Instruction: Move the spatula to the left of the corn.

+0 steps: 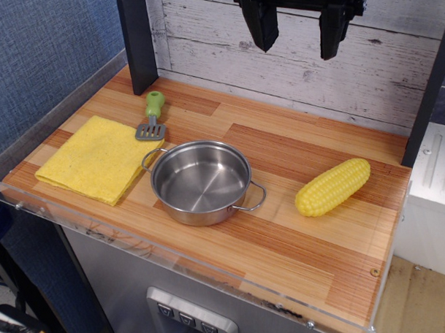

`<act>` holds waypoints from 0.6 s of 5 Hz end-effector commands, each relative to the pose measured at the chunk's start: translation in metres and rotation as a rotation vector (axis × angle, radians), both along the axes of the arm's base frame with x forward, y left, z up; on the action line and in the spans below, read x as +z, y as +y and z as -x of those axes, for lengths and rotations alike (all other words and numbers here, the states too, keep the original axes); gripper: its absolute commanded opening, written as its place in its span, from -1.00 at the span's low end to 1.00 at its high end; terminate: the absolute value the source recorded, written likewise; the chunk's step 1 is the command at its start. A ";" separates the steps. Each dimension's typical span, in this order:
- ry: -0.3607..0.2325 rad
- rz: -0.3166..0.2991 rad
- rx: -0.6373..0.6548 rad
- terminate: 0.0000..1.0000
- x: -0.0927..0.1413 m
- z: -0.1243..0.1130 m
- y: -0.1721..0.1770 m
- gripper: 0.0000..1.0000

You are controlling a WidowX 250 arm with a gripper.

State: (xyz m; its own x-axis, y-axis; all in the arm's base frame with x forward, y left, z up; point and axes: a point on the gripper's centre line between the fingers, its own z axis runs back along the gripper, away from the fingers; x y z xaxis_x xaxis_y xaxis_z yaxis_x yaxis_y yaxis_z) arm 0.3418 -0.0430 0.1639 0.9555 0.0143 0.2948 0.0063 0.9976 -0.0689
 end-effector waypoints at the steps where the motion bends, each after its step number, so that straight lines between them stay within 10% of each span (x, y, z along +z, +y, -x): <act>1: 0.000 0.000 0.000 -1.00 0.000 0.000 0.000 1.00; 3: -0.021 0.008 0.093 -1.00 0.014 0.004 0.004 1.00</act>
